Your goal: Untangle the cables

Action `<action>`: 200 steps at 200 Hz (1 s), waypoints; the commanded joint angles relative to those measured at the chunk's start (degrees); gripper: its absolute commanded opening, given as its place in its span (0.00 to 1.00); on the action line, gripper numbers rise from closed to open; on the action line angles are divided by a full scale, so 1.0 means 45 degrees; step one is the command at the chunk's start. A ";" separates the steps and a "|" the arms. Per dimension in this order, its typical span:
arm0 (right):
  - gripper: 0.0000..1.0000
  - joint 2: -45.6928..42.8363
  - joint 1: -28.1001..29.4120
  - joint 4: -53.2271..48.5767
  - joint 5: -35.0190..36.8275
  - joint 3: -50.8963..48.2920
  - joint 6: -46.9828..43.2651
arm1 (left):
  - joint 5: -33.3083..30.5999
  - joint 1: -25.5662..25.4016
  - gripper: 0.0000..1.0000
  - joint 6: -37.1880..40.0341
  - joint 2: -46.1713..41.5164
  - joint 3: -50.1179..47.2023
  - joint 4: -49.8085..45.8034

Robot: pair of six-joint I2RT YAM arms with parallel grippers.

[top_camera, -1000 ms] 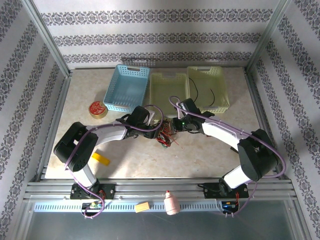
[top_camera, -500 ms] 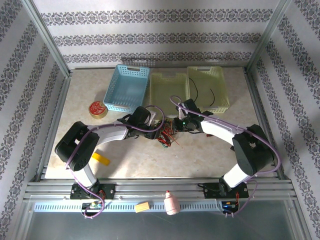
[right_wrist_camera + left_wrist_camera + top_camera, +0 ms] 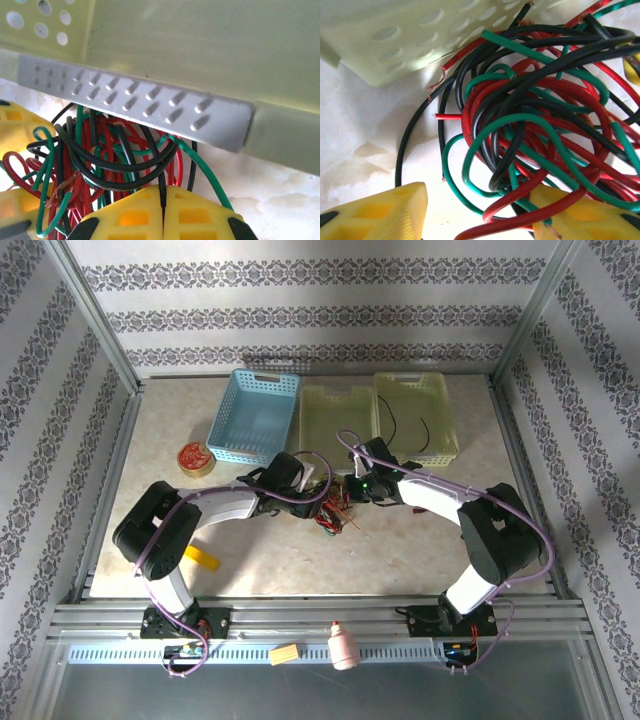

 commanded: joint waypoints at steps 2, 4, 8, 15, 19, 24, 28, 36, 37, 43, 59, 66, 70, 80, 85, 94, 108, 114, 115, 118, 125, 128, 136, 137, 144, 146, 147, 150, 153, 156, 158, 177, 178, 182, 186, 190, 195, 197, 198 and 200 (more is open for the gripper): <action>0.00 -0.0094 0.0047 0.0233 -0.0200 0.0258 -0.0002 | -0.0308 -0.0190 0.44 0.0192 0.0413 0.0353 -0.0535; 0.00 -0.0115 0.0047 0.0246 -0.0184 0.0239 -0.0019 | -0.0319 -0.0198 0.43 0.0184 0.0437 0.0353 -0.0530; 0.00 -0.0200 0.0047 0.0237 -0.0176 0.0209 0.0000 | -0.0384 -0.0195 0.40 0.0182 0.0490 0.0382 -0.0538; 0.00 -0.0349 0.0047 0.0237 -0.0107 0.0148 0.0012 | -0.0462 -0.0181 0.35 0.0153 0.0570 0.0410 -0.0517; 0.00 -0.0444 0.0047 0.0251 -0.0066 0.0103 0.0036 | -0.0520 -0.0181 0.31 0.0146 0.0623 0.0426 -0.0520; 0.00 -0.0583 0.0047 0.0267 0.0003 0.0029 0.0062 | -0.0554 -0.0181 0.26 0.0124 0.0683 0.0477 -0.0553; 0.00 -0.0718 0.0044 0.0287 0.0082 -0.0020 0.0069 | -0.0607 -0.0181 0.23 0.0123 0.0732 0.0503 -0.0578; 0.00 -0.1035 0.0065 0.0365 0.0272 -0.0165 0.0125 | -0.0730 -0.0181 0.15 0.0067 0.0819 0.0574 -0.0663; 0.00 -0.1076 0.0066 0.0379 0.0294 -0.0184 0.0138 | -0.0741 -0.0181 0.14 0.0056 0.0830 0.0580 -0.0674; 0.00 -0.1332 0.0057 0.0460 0.0443 -0.0292 0.0197 | -0.0910 -0.0181 0.10 0.0012 0.0875 0.0609 -0.0763; 0.00 -0.2142 0.0066 0.0672 0.0962 -0.0652 0.0336 | -0.1405 -0.0181 0.00 -0.0176 0.0920 0.0703 -0.0953; 0.00 -0.2496 0.0066 0.0741 0.1212 -0.0780 0.0391 | -0.1576 -0.0181 0.00 -0.0242 0.0919 0.0702 -0.0997; 0.00 -0.2701 0.0066 0.0775 0.1384 -0.0850 0.0404 | -0.1619 -0.0181 0.00 -0.0257 0.0892 0.0703 -0.0998; 0.00 -0.3164 0.0066 0.0817 0.1861 -0.1025 0.0518 | -0.1704 -0.0181 0.00 -0.0304 0.0842 0.0639 -0.0964; 0.00 -0.3380 0.0056 0.0827 0.2056 -0.1093 0.0564 | -0.1769 -0.0181 0.00 -0.0316 0.0818 0.0624 -0.0969; 0.00 -0.3745 0.0047 0.0861 0.2425 -0.1215 0.0599 | -0.1887 -0.0181 0.00 -0.0362 0.0783 0.0616 -0.0997; 0.00 -0.4338 0.0047 0.0853 0.3171 -0.1404 0.0639 | -0.2009 -0.0181 0.00 -0.0418 0.0710 0.0529 -0.0943; 0.00 -0.4592 0.0047 0.0844 0.3532 -0.1477 0.0648 | -0.2086 -0.0181 0.00 -0.0452 0.0686 0.0509 -0.0940; 0.00 -0.4632 0.0047 0.0843 0.3594 -0.1495 0.0663 | -0.2103 -0.0181 0.00 -0.0457 0.0686 0.0489 -0.0949; 0.00 -0.4768 0.0030 0.0842 0.3812 -0.1535 0.0681 | -0.2144 -0.0181 0.00 -0.0462 0.0668 0.0489 -0.0958; 0.00 -0.5106 0.0009 0.0861 0.4315 -0.1635 0.0742 | -0.2228 -0.0166 0.00 -0.0481 0.0647 0.0434 -0.0959; 0.00 -0.5261 0.0008 0.0854 0.4557 -0.1689 0.0801 | -0.2267 -0.0179 0.00 -0.0482 0.0617 0.0416 -0.0959; 0.00 -0.5691 -0.0026 0.0917 0.5146 -0.1862 0.0915 | -0.2341 -0.0181 0.00 -0.0482 0.0607 0.0378 -0.0973; 0.00 -0.5748 -0.0029 0.0919 0.5231 -0.1883 0.0934 | -0.2347 -0.0181 0.00 -0.0482 0.0607 0.0385 -0.0976; 0.00 -0.6138 -0.0077 0.0975 0.5785 -0.2039 0.0998 | -0.2370 -0.0181 0.00 -0.0453 0.0599 0.0364 -0.0997; 0.00 -0.6255 -0.0087 0.0978 0.5932 -0.2079 0.1007 | -0.2377 -0.0181 0.00 -0.0446 0.0591 0.0360 -0.1012; 0.00 -0.6313 -0.0088 0.0988 0.5995 -0.2098 0.1009 | -0.2385 -0.0181 0.00 -0.0444 0.0599 0.0366 -0.1015; 0.00 -0.6489 -0.0107 0.1014 0.6234 -0.2177 0.1037 | -0.2397 -0.0181 0.00 -0.0448 0.0601 0.0357 -0.1034; 0.00 -0.6662 -0.0141 0.1044 0.6464 -0.2240 0.1065 | -0.2427 -0.0181 0.00 -0.0458 0.0597 0.0336 -0.1036; 0.00 -0.6826 -0.0172 0.1055 0.6664 -0.2311 0.1078 | -0.2422 -0.0181 0.00 -0.0462 0.0606 0.0323 -0.1037; 0.00 -0.6939 -0.0198 0.1081 0.6816 -0.2347 0.1101 | -0.2429 -0.0181 0.00 -0.0463 0.0592 0.0316 -0.1037; 0.00 -0.7990 -0.0493 0.1048 0.7901 -0.2706 0.1275 | -0.2469 -0.0181 0.00 -0.0482 0.0522 0.0168 -0.0979; 0.00 -0.8050 -0.0516 0.1052 0.7957 -0.2725 0.1289 | -0.2470 -0.0181 0.00 -0.0482 0.0525 0.0162 -0.0979; 0.00 -0.8269 -0.0597 0.1057 0.8204 -0.2800 0.1321 | -0.2468 -0.0181 0.00 -0.0482 0.0497 0.0138 -0.0965; 0.00 -0.8486 -0.0671 0.1030 0.8418 -0.2865 0.1377 | -0.2468 -0.0181 0.00 -0.0482 0.0483 0.0104 -0.0944; 0.00 -0.8715 -0.0754 0.0984 0.8605 -0.2924 0.1408 | -0.2485 -0.0181 0.00 -0.0482 0.0472 0.0093 -0.0949; 0.00 -0.9006 -0.0880 0.0960 0.8834 -0.3007 0.1439 | -0.2498 -0.0181 0.00 -0.0473 0.0454 0.0079 -0.0968; 0.00 -0.9106 -0.0922 0.0969 0.8887 -0.3029 0.1440 | -0.2517 -0.0181 0.00 -0.0465 0.0437 0.0074 -0.0966; 0.00 -0.9165 -0.0945 0.0964 0.8928 -0.3042 0.1450 | -0.2513 -0.0181 0.00 -0.0464 0.0444 0.0057 -0.0962; 0.00 -0.9267 -0.0997 0.0956 0.9022 -0.3077 0.1457 | -0.2511 -0.0181 0.00 -0.0463 0.0449 0.0044 -0.0960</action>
